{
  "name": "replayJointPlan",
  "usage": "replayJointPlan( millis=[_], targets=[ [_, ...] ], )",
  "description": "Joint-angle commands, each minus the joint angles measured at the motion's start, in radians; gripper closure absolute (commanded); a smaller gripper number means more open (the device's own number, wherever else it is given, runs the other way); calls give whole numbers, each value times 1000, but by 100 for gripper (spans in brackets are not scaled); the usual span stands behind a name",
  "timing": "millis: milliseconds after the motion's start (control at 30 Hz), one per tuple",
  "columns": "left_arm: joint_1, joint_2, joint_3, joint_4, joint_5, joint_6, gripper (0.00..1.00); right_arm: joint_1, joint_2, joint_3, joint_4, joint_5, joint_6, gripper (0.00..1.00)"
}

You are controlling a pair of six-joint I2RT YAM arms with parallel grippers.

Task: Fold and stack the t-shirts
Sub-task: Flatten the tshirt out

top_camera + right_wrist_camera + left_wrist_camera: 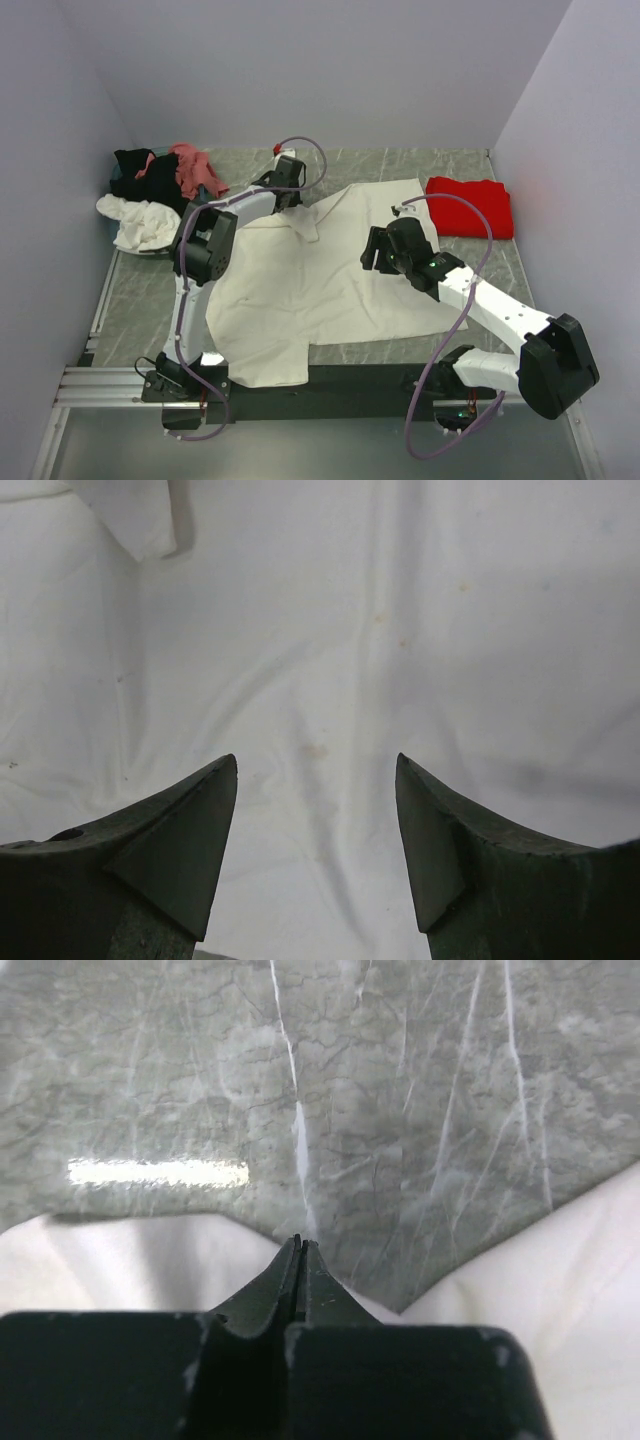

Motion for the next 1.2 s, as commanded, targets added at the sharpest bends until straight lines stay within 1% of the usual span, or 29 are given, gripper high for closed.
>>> replayJointPlan(
  millis=[0, 133, 200, 267, 300, 400, 433, 500, 533, 733, 1000, 1100, 1167],
  targets=[
    [0, -140, -31, 56, -9, -7, 99, -4, -27, 2, 20, 5, -1, 29],
    [0, -223, -110, 124, -19, -19, 99, -6, -35, -6, 20, 6, -1, 29],
    [0, -252, -135, 130, -27, -17, 100, -6, -38, -9, 18, 5, 0, 29],
    [2, -257, -134, 115, -15, -13, 99, -6, -41, -10, 23, 3, 3, 29],
    [2, -245, -109, 98, 17, -11, 99, -6, -42, -12, 22, -2, 2, 29],
    [0, -202, -71, 40, 56, -25, 78, -4, -42, -15, 23, 0, 5, 29],
    [0, -193, -68, 35, 60, -30, 69, -6, -44, -16, 26, -3, 6, 29],
    [0, -161, -57, 23, 68, -37, 63, -6, -47, -19, 26, -3, 8, 29],
    [0, -151, -52, 18, 82, -39, 58, -4, -48, -21, 25, -3, 8, 29],
    [-3, -73, 9, -20, 85, -39, 48, -6, -61, -27, 17, 2, 10, 29],
    [-4, -12, 46, -65, 51, -27, 47, -4, -70, -29, 17, 2, 14, 29],
    [-4, 11, 61, -89, 48, -22, 50, -6, -68, -29, 17, 2, 16, 29],
    [-4, 14, 55, -91, 44, -19, 58, -6, -68, -29, 17, 3, 16, 29]
  ],
)
